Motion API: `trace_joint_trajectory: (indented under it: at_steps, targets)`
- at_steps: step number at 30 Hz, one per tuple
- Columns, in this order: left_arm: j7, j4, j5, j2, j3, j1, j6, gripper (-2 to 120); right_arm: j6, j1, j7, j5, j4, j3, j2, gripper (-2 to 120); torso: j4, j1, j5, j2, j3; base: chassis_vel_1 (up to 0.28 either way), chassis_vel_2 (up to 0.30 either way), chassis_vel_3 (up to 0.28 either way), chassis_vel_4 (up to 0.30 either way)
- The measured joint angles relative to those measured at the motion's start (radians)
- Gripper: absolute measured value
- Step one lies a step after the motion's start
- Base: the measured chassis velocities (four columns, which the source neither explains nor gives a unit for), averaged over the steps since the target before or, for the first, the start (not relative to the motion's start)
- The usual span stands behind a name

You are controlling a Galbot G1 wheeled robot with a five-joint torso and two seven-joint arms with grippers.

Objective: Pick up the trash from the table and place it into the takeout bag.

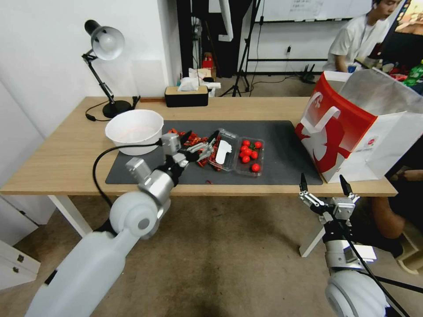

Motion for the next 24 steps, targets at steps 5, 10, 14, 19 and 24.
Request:
trace_joint_trajectory:
  at_steps: [5,10,14,19,24]
  targets:
    - [0.017,-0.020,0.048,-0.012,-0.047,0.083,-0.024,100,0.004,-0.005,0.000,-0.005,0.000,0.000,0.003,100,-0.0001,0.000,-0.0001,0.000,0.000,0.000,0.000,0.000,0.000]
    - [0.055,-0.044,0.142,-0.033,-0.158,0.206,-0.066,100,0.004,-0.008,-0.001,-0.011,0.000,-0.001,0.004,100,0.0000,0.000,-0.0001,0.000,0.000,0.000,0.000,0.000,0.000]
    - [0.094,-0.041,0.250,-0.053,-0.227,0.288,-0.121,100,0.004,-0.010,-0.001,-0.015,-0.001,-0.003,0.005,100,0.0000,0.000,-0.0002,0.000,0.000,0.000,0.000,0.000,0.000]
    - [0.108,-0.049,0.345,-0.084,-0.296,0.369,-0.172,100,0.004,-0.009,-0.003,-0.020,-0.002,-0.009,0.006,100,0.0000,0.000,0.0000,0.000,0.000,0.000,0.000,0.000,0.000]
    - [0.117,-0.045,0.432,-0.120,-0.350,0.437,-0.224,100,0.004,-0.009,-0.004,-0.024,-0.003,-0.011,0.010,100,0.0000,0.000,-0.0001,0.000,0.000,0.000,0.000,0.000,0.000]
